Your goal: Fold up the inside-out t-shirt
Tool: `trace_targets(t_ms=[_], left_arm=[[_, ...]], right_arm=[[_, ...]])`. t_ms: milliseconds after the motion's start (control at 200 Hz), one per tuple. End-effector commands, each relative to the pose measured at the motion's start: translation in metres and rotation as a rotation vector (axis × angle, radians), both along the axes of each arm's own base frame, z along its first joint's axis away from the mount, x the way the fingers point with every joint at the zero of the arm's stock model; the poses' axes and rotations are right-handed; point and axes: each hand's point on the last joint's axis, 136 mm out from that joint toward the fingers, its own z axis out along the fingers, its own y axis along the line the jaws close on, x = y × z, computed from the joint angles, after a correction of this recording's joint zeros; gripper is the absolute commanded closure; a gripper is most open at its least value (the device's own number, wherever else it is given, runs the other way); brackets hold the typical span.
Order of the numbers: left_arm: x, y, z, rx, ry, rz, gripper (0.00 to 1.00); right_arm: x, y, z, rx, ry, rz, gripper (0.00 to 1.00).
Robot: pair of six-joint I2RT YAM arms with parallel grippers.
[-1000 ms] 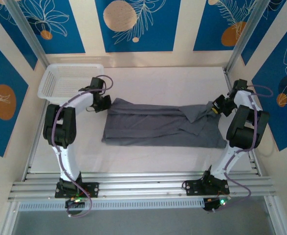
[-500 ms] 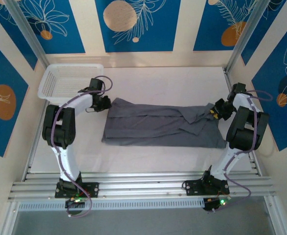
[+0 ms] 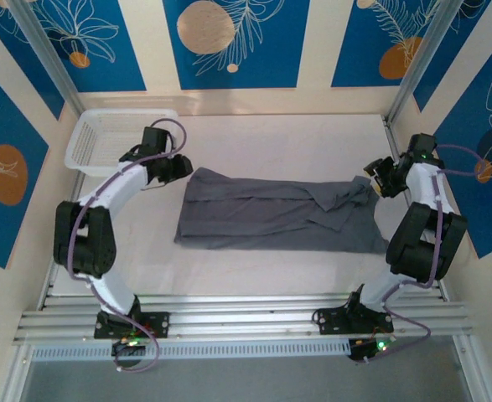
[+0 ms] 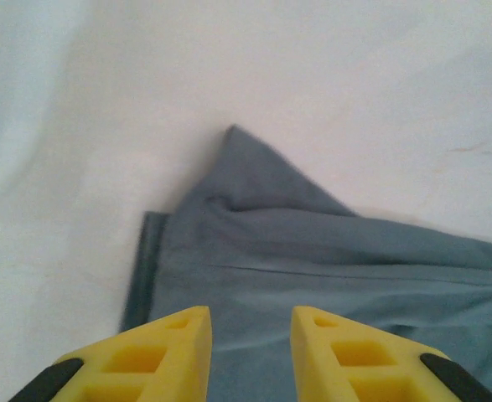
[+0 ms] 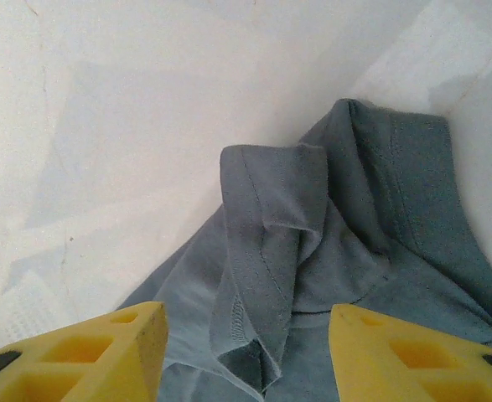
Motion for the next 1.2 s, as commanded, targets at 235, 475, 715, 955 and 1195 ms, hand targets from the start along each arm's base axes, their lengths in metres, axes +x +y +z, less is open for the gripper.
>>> trace_targets(t_ms=[235, 475, 715, 955, 1195], left_arm=[[-0.058, -0.066, 0.032, 0.012, -0.073, -0.233, 0.68], [-0.057, -0.063, 0.024, 0.039, -0.049, -0.215, 0.68], [-0.058, -0.058, 0.021, 0.052, -0.042, -0.196, 0.67], [-0.06, -0.055, 0.023, 0.066, -0.049, -0.193, 0.67], [-0.062, -0.054, 0.022, 0.067, -0.049, -0.195, 0.67]], right_arm=[[0.037, 0.01, -0.048, -0.229, 0.25, 0.137, 0.47], [0.034, 0.011, -0.072, -0.325, 0.395, 0.156, 0.52], [0.029, 0.011, -0.06, -0.326, 0.374, 0.143, 0.95], [0.005, 0.002, -0.005, -0.342, 0.219, 0.061, 1.0], [-0.066, 0.004, -0.006, -0.213, 0.109, -0.147, 1.0]])
